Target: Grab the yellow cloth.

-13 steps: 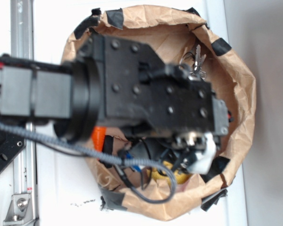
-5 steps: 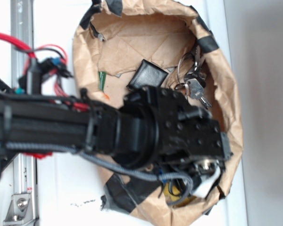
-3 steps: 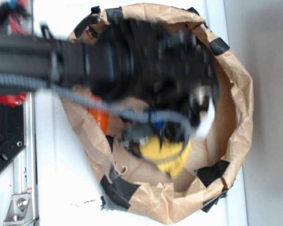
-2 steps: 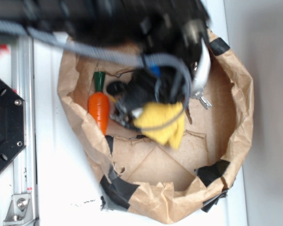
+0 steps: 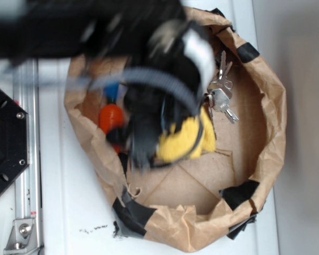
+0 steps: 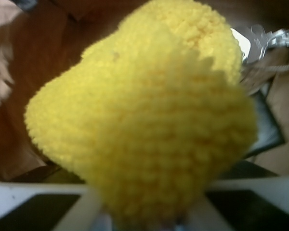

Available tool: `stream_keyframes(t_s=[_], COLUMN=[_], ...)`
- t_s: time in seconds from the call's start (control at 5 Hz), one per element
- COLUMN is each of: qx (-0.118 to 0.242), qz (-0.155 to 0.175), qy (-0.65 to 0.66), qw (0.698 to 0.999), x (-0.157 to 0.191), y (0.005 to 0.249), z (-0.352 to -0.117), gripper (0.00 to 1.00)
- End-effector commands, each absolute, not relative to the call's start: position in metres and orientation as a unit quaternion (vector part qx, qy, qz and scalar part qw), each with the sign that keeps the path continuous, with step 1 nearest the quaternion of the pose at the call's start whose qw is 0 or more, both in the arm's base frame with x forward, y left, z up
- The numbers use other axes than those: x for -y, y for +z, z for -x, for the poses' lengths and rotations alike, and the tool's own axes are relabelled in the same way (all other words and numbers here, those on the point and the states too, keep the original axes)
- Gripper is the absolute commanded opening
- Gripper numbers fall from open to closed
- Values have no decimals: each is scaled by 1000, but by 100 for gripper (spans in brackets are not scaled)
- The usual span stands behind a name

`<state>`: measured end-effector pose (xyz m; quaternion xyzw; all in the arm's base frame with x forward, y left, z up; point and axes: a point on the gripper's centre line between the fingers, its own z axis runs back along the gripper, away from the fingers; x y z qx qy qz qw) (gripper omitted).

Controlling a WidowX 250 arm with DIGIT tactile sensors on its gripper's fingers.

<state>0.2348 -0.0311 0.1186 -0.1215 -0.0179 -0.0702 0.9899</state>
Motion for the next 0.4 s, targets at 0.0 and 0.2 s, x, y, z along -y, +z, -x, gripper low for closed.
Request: stream_keyframes(t_s=[0.0, 0.2], qx=[84, 70], qz=[55, 32], qy=[165, 230], qw=[981, 970], x=[60, 53], y=[139, 134], z=[-258, -269], gripper=[0, 0])
